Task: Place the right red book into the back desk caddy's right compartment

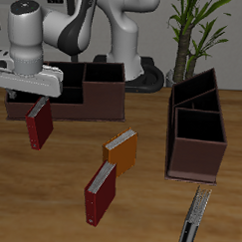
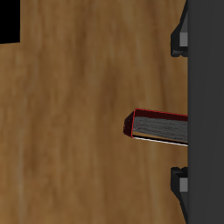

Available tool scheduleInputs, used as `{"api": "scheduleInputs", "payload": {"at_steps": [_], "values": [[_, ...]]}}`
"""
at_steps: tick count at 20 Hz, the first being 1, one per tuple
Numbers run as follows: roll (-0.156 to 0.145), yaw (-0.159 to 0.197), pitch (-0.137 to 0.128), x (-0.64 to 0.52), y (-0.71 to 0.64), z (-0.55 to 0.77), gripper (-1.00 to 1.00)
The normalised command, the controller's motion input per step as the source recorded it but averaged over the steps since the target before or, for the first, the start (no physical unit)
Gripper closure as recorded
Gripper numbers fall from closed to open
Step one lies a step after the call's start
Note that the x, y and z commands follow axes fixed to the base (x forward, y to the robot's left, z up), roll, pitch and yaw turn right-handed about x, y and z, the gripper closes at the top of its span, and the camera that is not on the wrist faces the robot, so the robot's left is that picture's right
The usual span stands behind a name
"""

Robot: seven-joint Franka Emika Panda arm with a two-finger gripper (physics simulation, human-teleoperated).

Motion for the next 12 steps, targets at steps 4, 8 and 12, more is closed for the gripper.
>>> {"api": "scheduleInputs", "payload": {"at_steps": [4, 8, 12], "values": [[-0.012, 0.004, 0.023, 0.04, 0.04, -0.29, -1.00], [0.014, -0.009, 0.007, 0.01, 0.06, -0.14, -1.00], [-0.007, -0.026, 0.025, 0.08, -0.08, -0.26, -1.00]]}}
